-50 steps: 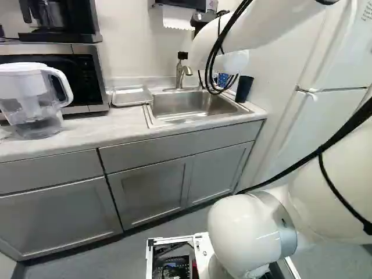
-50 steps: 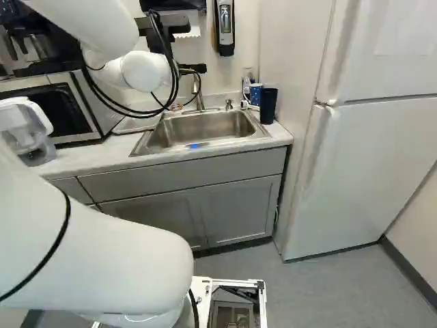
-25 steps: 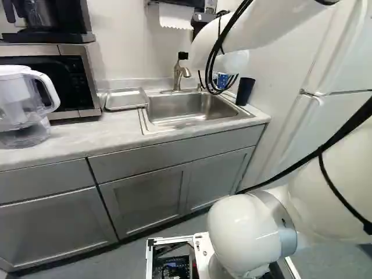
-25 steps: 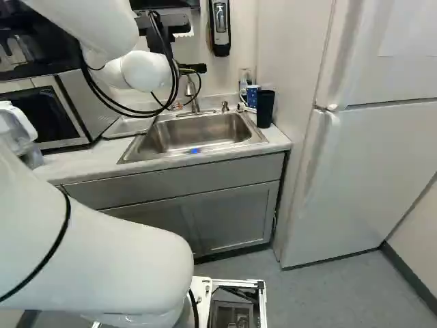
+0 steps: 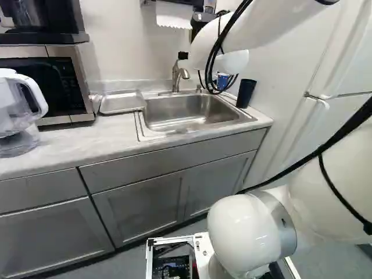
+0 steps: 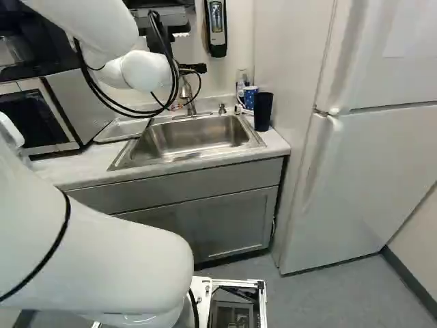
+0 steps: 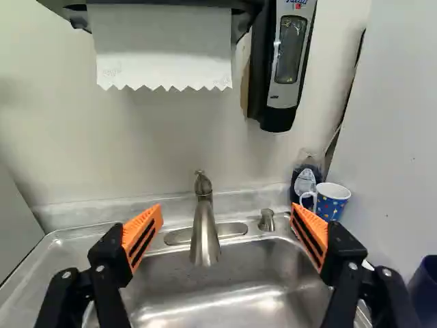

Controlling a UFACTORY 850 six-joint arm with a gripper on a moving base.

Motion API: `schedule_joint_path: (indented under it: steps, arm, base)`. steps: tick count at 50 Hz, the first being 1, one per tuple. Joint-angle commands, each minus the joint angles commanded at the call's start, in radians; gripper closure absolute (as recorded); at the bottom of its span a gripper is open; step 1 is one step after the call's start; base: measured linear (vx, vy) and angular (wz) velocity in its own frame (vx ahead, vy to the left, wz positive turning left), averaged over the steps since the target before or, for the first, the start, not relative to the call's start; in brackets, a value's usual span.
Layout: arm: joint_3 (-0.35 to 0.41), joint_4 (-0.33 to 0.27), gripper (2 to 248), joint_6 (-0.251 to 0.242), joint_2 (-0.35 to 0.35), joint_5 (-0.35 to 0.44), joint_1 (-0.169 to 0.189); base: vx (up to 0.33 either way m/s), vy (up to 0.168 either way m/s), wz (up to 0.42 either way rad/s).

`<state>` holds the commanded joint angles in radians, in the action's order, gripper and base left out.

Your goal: Rinse the cup and place it in the tray

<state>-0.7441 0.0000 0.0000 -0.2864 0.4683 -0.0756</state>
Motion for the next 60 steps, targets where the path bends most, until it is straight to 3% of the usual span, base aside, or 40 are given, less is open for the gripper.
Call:
schedule_joint_path:
  steps: [60]
  arm:
    - [-0.006, 0.0, 3, 0.0, 0.007, 0.0, 0.003]
  base:
    - [0.0, 0.0, 0.0]
